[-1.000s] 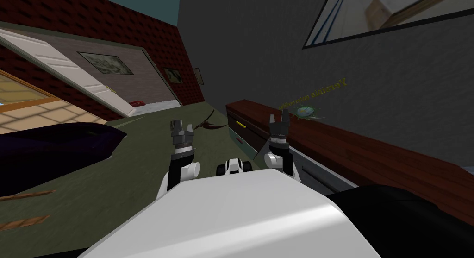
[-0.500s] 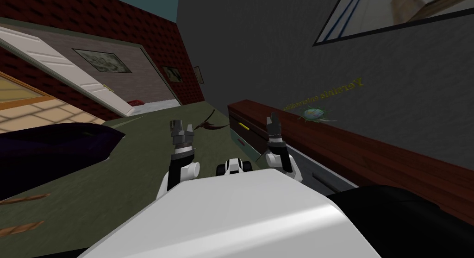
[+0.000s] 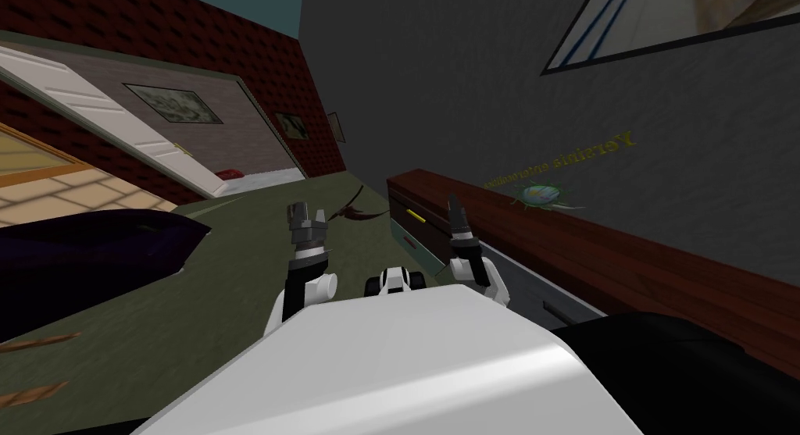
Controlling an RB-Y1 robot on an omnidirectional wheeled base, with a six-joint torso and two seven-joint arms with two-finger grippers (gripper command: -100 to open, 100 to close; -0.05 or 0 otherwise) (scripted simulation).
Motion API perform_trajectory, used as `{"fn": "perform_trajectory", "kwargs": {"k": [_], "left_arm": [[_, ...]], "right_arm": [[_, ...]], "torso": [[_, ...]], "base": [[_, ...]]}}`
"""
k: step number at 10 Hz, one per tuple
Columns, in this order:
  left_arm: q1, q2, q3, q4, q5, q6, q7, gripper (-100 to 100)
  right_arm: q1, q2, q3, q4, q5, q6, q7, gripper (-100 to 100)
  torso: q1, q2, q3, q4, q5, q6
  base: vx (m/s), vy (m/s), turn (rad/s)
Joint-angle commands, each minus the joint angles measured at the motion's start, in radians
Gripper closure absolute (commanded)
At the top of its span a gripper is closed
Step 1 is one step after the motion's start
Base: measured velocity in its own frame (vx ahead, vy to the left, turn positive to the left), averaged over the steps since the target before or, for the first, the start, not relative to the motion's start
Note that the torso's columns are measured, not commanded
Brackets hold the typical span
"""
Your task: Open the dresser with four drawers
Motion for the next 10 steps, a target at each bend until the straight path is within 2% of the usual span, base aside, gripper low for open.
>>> {"fn": "perform_trajectory", "kwargs": {"k": [1, 4, 5, 6, 7, 8, 10], "left_arm": [[0.000, 0.000, 0.000, 0.000, 0.000, 0.000, 0.000, 0], [0.000, 0.000, 0.000, 0.000, 0.000, 0.000, 0.000, 0], [0.000, 0.000, 0.000, 0.000, 0.000, 0.000, 0.000, 0], [0.000, 0.000, 0.000, 0.000, 0.000, 0.000, 0.000, 0], [0.000, 0.000, 0.000, 0.000, 0.000, 0.000, 0.000, 0], [0.000, 0.000, 0.000, 0.000, 0.000, 0.000, 0.000, 0], [0.000, 0.000, 0.000, 0.000, 0.000, 0.000, 0.000, 0]], "right_arm": [[0.000, -0.006, -0.008, 0.023, 0.072, 0.023, 0.025, -100], [-0.011, -0.016, -0.027, 0.073, 0.166, 0.070, 0.068, -100], [-0.011, -0.016, -0.027, 0.073, 0.196, 0.070, 0.068, -100], [-0.017, -0.019, -0.038, 0.099, 0.227, 0.095, 0.090, -100], [-0.017, -0.019, -0.038, 0.099, 0.256, 0.095, 0.090, -100], [-0.023, -0.021, -0.048, 0.125, 0.284, 0.120, 0.113, -100], [-0.023, -0.021, -0.048, 0.125, 0.326, 0.120, 0.113, -100]], "torso": [[0.000, -0.001, -0.001, 0.000, 0.000, 0.000], [0.000, 0.001, 0.001, 0.000, 0.000, 0.000], [0.000, 0.000, 0.000, 0.000, 0.000, 0.000], [-0.001, 0.000, 0.000, 0.000, 0.000, 0.000], [0.000, 0.000, 0.000, 0.000, 0.000, 0.000], [-0.001, 0.000, 0.000, 0.000, 0.000, 0.000], [0.000, 0.000, 0.000, 0.000, 0.000, 0.000]], "base": [[0.085, 0.057, -0.002], [0.086, 0.082, -0.001], [0.087, 0.063, -0.004], [0.088, 0.076, -0.004], [0.090, 0.067, -0.004], [0.096, 0.086, -0.007], [0.064, 0.048, -0.003]]}}
